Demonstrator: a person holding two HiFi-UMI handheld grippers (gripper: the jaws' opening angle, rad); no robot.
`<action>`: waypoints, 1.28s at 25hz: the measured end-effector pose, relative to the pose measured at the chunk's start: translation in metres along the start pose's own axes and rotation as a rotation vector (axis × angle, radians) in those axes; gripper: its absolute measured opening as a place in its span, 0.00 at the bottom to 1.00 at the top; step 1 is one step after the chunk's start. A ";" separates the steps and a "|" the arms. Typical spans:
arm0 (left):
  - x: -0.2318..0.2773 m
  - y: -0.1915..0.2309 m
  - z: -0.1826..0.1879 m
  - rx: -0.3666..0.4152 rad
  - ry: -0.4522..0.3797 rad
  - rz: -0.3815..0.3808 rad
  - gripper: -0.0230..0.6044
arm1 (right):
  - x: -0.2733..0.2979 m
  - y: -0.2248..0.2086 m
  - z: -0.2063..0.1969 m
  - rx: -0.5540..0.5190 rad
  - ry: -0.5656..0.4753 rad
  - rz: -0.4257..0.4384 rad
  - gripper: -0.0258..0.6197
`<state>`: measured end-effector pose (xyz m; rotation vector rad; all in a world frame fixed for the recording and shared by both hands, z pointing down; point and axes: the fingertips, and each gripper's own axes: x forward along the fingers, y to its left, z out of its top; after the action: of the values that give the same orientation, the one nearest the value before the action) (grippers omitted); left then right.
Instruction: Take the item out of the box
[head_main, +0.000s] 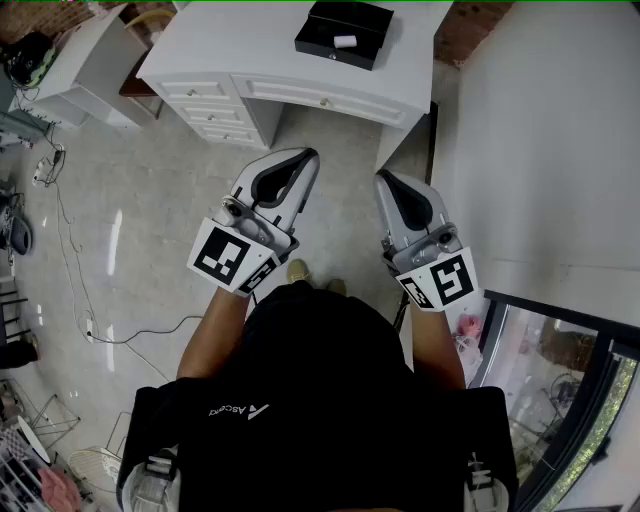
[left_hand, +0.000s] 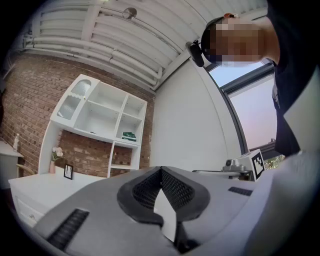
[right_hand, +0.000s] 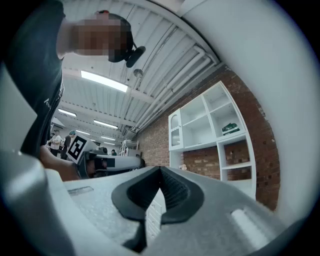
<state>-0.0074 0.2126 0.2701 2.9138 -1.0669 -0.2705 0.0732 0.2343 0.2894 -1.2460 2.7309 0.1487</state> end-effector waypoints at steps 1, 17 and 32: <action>-0.001 0.001 0.000 0.000 0.000 0.000 0.03 | 0.001 0.001 -0.001 -0.002 0.000 0.000 0.04; -0.016 0.042 0.005 -0.002 -0.035 0.011 0.03 | 0.034 0.008 -0.007 -0.021 0.014 -0.019 0.04; -0.024 0.128 0.011 -0.009 -0.047 -0.032 0.03 | 0.107 0.012 -0.023 -0.057 0.056 -0.068 0.04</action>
<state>-0.1091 0.1306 0.2738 2.9322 -1.0232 -0.3451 -0.0069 0.1594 0.2945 -1.3770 2.7451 0.1887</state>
